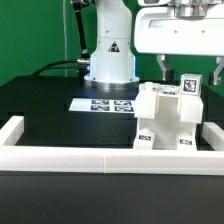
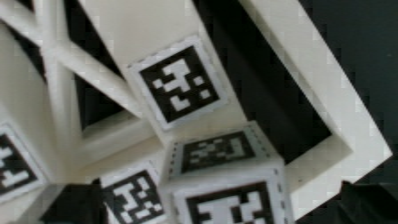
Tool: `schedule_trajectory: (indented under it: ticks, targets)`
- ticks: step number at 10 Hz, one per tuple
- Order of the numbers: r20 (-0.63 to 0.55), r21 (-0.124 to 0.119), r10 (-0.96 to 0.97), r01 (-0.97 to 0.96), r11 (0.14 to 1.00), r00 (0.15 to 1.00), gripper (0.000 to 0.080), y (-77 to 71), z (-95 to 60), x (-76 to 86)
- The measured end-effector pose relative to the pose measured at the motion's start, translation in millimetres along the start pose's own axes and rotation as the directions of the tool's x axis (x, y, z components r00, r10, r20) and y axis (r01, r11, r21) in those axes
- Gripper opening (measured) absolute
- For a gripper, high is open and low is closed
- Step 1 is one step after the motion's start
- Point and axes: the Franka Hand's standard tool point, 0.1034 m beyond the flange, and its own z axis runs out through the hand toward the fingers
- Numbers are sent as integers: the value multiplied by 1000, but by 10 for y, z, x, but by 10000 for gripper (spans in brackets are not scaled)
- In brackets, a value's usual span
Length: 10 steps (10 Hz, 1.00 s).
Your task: Assemble chair
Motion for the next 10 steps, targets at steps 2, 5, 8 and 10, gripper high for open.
schedule_trajectory:
  ticks: [2, 5, 8, 10]
  targets:
    - [-3, -7, -152, 152, 988, 988, 622, 21, 0, 16]
    - [-3, -7, -122, 122, 992, 992, 287, 21, -1, 17]
    - [-6, -3, 52, -52, 999, 999, 287, 17, 4, 14]
    - [-9, 8, 261, -261, 965, 965, 287, 3, 5, 12]
